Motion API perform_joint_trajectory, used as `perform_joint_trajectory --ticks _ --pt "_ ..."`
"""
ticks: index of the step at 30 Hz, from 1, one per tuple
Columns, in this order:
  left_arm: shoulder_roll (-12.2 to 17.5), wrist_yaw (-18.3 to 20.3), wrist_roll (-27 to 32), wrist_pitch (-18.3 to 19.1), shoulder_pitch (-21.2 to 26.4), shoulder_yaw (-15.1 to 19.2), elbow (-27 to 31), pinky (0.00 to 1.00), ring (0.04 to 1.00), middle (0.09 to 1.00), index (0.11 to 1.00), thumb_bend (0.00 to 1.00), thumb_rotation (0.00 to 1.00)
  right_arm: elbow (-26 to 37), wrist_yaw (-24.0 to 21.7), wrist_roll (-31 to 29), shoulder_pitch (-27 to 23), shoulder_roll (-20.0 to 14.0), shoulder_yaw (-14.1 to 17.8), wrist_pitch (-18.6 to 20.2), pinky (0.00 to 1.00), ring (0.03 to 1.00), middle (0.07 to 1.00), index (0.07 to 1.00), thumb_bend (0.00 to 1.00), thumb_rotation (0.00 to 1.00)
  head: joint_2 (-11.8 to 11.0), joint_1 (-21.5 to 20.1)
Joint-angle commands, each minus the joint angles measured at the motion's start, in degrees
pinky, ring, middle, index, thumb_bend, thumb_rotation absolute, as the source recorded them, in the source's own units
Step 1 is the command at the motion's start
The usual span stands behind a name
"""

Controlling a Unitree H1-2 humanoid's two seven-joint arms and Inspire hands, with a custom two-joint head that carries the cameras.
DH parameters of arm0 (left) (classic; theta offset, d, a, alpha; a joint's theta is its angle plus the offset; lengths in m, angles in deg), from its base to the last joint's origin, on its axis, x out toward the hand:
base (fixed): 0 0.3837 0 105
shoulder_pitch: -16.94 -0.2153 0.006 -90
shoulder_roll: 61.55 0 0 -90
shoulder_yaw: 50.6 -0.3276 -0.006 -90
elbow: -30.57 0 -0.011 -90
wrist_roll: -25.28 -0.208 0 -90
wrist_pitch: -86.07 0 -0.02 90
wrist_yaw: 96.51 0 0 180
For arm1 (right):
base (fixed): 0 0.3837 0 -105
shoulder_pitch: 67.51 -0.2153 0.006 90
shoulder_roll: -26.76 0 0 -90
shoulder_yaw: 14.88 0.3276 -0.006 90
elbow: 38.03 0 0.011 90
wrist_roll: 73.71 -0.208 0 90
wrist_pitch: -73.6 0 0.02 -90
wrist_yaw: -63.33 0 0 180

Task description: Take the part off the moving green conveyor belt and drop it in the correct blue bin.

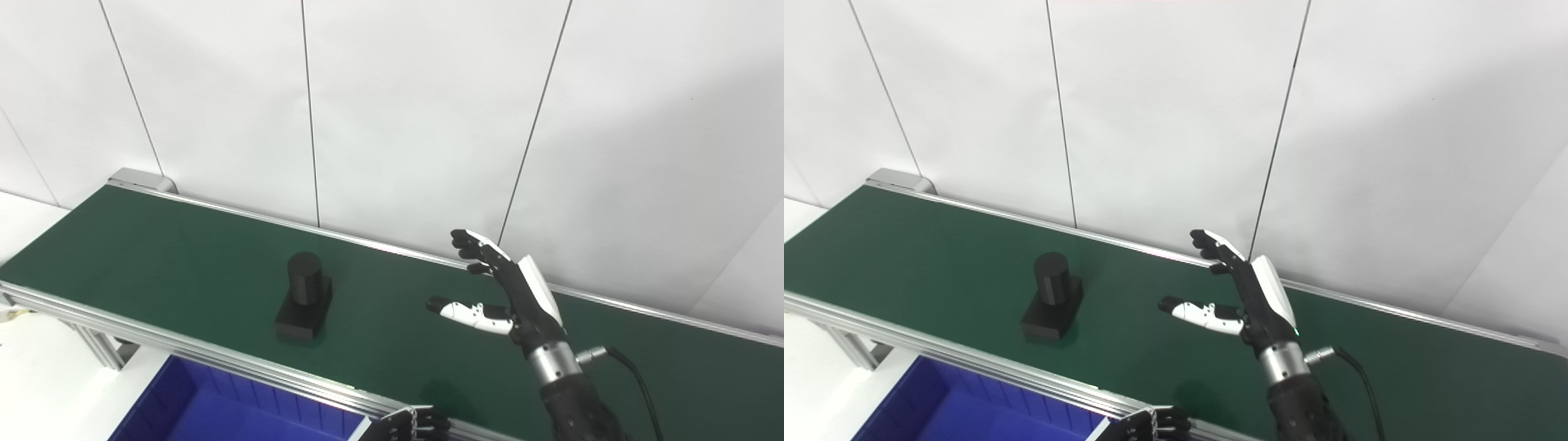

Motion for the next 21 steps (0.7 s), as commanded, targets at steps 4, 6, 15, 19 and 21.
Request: perform_joint_trajectory --ticks 4,6,15,19,21 --pt "-1.0 -0.3 -0.6 -2.1 1.5 -0.5 0.4 0.68 0.725 0.764 0.761 0.97 0.29 -3.2 1.5 1.5 -4.7 2.2 -1.8 -2.7 0.78 0.848 0.856 0.858 0.78 0.41 0.2 0.2" --pt "-1.1 -0.4 -0.7 -2.1 1.5 -0.6 0.4 0.68 0.725 0.765 0.762 0.97 0.29 -5.1 1.7 2.3 -5.6 2.5 -2.6 -2.6 0.79 0.854 0.857 0.859 0.77 0.42 0.2 0.3" --pt "-1.7 -1.0 -1.5 -2.1 2.0 -1.0 -0.1 0.68 0.727 0.768 0.76 0.97 0.28 -12.1 2.6 3.6 -9.1 4.7 -4.1 -2.8 0.79 0.839 0.837 0.85 0.78 0.41 0.3 1.1" --pt "-1.8 -1.5 -1.9 -2.1 2.1 -1.3 0.0 0.67 0.725 0.771 0.759 0.96 0.28 -15.3 3.6 4.0 -10.6 5.6 -4.7 -3.9 0.81 0.852 0.848 0.851 0.78 0.41 0.3 1.4" --pt "-1.8 -1.7 -2.1 -2.1 2.2 -1.4 -0.1 0.67 0.724 0.769 0.757 0.96 0.27 -16.6 4.0 4.1 -11.1 5.8 -5.0 -4.2 0.81 0.857 0.853 0.854 0.78 0.42 0.2 1.6"
